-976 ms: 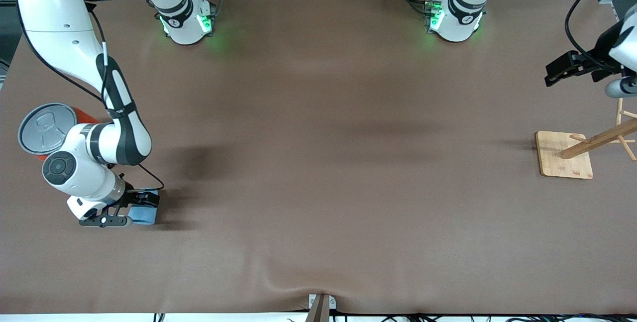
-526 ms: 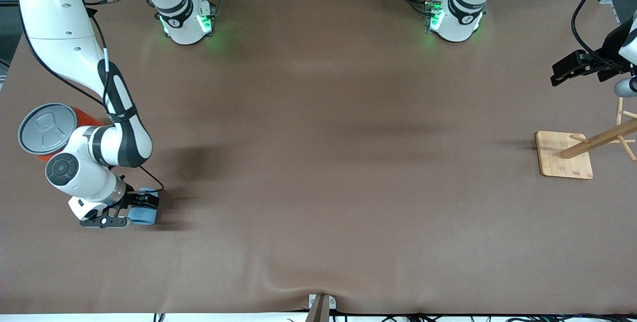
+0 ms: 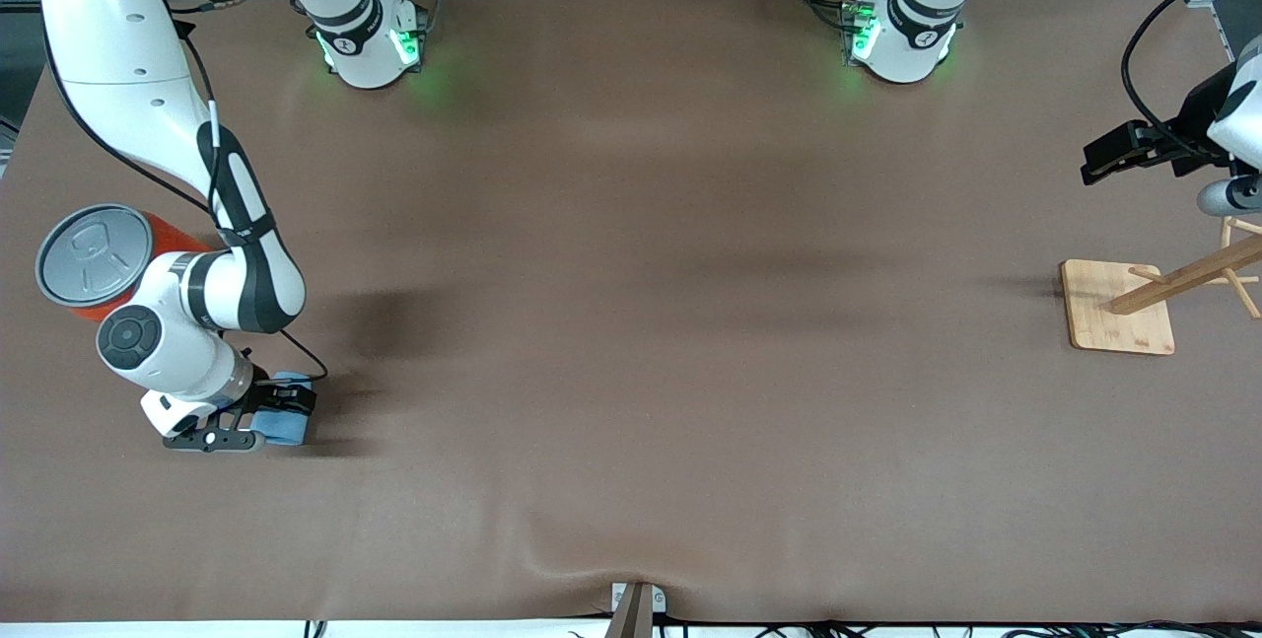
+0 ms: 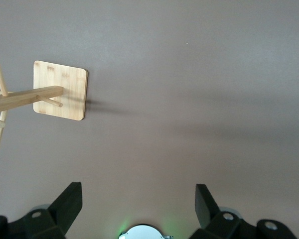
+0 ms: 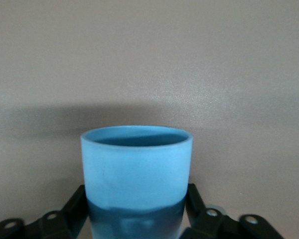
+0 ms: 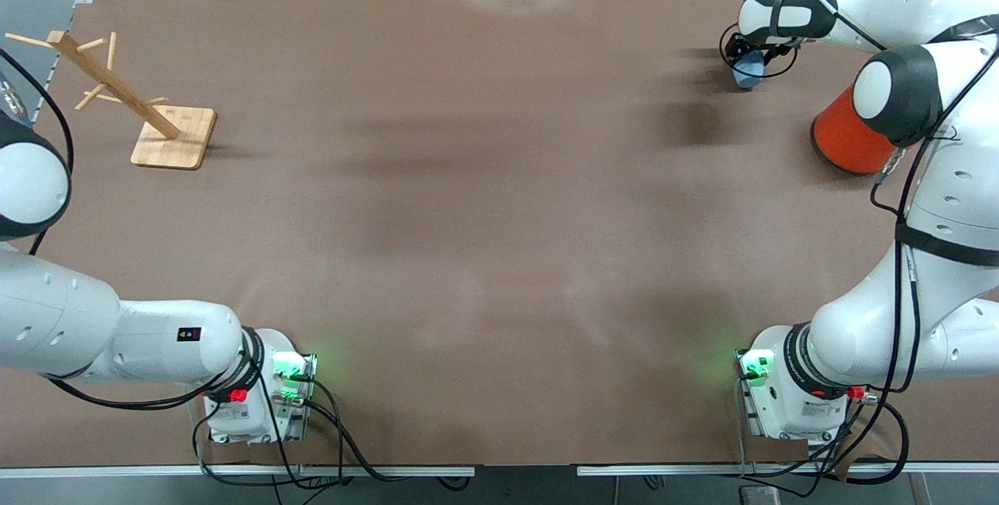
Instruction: Flip cup
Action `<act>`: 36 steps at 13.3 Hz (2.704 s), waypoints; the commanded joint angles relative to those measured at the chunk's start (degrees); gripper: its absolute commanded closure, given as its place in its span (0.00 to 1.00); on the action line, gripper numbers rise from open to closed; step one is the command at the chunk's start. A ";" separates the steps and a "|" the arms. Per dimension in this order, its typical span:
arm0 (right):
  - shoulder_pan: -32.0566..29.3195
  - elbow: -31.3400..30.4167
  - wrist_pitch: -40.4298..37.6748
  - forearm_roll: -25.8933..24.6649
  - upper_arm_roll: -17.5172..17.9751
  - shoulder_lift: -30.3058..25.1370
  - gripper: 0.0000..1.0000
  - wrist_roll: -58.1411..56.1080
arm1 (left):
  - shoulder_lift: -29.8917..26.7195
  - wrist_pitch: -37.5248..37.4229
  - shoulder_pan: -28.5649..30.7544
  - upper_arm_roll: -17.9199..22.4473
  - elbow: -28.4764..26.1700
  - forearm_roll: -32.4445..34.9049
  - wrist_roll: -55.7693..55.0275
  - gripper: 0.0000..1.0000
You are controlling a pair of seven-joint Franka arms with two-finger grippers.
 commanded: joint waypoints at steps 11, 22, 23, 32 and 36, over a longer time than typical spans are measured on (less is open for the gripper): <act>0.58 5.81 -9.44 0.72 0.90 -7.77 0.42 -9.87 | 5.68 2.85 1.97 -0.94 -1.72 -3.67 0.40 0.00; 11.22 9.41 -14.00 0.19 7.14 -7.78 0.42 -39.82 | 8.76 3.30 10.58 -0.85 -6.72 -22.40 7.07 0.00; 11.66 9.41 -15.23 0.28 7.92 -7.95 0.42 -44.03 | 8.58 3.38 10.67 -0.85 -7.60 -22.49 10.21 0.00; 31.16 10.03 -14.98 -0.25 12.50 -6.02 0.42 -49.17 | 7.61 7.76 14.01 -3.21 -19.11 -30.13 22.64 0.00; 35.57 12.66 -13.58 -0.51 11.45 0.11 0.43 -48.29 | 7.52 11.63 14.01 -5.07 -22.46 -33.38 22.72 0.00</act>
